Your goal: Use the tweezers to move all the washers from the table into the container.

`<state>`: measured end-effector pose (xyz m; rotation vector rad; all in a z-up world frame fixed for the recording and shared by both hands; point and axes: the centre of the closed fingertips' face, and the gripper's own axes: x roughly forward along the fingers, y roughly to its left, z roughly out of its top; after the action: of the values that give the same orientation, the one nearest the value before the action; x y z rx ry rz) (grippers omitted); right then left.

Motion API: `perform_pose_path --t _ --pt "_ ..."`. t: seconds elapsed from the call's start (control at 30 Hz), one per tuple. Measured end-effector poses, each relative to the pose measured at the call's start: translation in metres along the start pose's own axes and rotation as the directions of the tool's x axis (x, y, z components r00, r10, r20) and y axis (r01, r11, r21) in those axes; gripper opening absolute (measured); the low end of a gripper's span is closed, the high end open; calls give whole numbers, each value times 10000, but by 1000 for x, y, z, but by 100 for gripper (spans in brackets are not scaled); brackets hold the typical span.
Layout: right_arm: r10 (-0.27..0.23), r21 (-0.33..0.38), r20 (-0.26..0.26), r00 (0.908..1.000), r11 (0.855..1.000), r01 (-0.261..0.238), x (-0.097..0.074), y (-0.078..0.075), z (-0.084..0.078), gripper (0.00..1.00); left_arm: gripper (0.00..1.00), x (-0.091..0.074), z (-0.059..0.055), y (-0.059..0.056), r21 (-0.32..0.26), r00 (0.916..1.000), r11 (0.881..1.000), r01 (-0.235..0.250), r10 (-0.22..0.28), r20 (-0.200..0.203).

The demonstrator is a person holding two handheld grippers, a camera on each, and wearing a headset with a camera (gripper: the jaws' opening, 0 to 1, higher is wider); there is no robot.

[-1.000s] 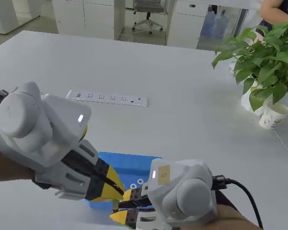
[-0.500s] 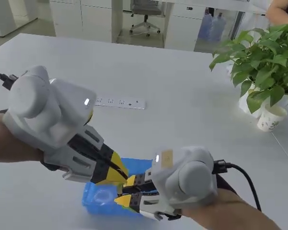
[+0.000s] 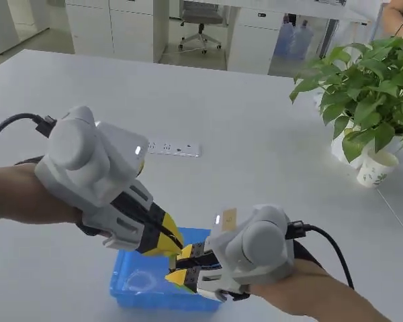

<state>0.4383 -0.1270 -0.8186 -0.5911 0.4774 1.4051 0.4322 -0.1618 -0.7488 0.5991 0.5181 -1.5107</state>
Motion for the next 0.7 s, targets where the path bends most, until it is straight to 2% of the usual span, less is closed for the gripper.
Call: perform_pose_path --t 0.17,0.53,0.7 --pt "32 177 -145 9999 9998 -30 4 -3 -7 9 4 7 -6 5 -134 10000 9999 92 -92 -33" --pt "148 560 -396 9991 9984 -126 13 -4 -23 10 4 19 -18 9 -291 9996 9992 275 -278 -95" --pt "92 715 -427 9990 9974 -61 14 -6 -27 10 4 22 -19 9 -377 9996 9989 274 -276 -30"
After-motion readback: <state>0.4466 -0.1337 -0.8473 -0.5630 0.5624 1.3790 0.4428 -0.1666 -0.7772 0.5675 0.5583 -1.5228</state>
